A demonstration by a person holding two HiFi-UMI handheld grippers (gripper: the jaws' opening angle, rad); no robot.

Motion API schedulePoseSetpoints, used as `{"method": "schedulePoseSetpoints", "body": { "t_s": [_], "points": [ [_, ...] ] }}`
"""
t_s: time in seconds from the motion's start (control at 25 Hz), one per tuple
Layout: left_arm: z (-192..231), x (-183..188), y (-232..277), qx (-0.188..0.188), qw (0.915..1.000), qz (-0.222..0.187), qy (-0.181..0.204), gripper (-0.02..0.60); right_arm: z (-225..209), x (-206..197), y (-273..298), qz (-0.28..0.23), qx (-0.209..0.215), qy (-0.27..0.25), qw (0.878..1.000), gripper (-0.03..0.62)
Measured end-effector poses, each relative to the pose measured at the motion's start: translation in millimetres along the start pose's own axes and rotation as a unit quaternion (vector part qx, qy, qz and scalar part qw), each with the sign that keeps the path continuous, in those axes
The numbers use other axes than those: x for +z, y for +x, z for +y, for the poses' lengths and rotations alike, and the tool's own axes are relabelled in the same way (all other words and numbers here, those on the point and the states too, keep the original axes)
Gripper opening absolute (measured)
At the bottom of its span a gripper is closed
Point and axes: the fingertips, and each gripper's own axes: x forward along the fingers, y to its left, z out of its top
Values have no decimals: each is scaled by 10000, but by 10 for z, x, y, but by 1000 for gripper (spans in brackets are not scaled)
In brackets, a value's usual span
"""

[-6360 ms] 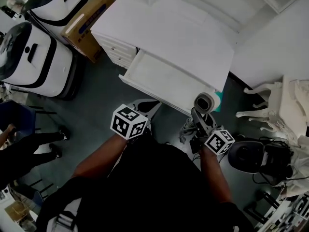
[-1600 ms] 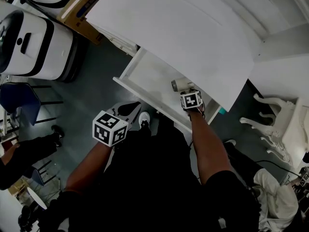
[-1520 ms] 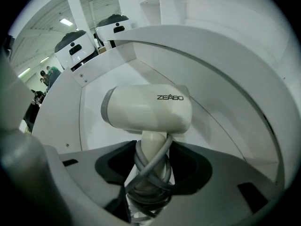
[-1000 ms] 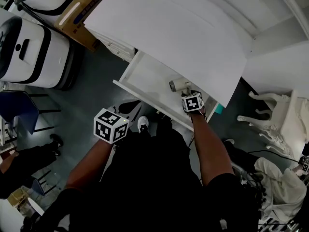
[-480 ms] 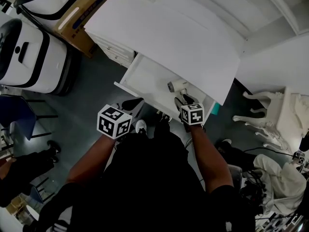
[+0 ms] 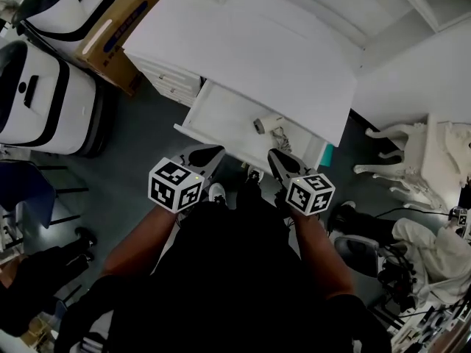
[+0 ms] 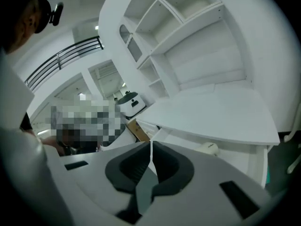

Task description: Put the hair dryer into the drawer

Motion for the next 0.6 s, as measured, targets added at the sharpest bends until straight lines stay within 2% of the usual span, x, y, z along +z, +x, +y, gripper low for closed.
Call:
{"method": "schedulePoseSetpoints", "body": {
  "t_s": [0.28, 0.44, 0.6],
  "points": [
    [-269, 129, -41, -391, 9986, -242, 249, 5, 297, 265, -425, -677, 292, 149, 9972, 26],
    [-395, 122, -31, -522, 9978, -279, 293, 5, 381, 283, -587, -810, 180, -29, 9966, 26],
    [-445, 24, -38, -490, 9981, -251, 281, 5, 359, 249, -723, -857, 65, -130, 9962, 26]
  ]
}}
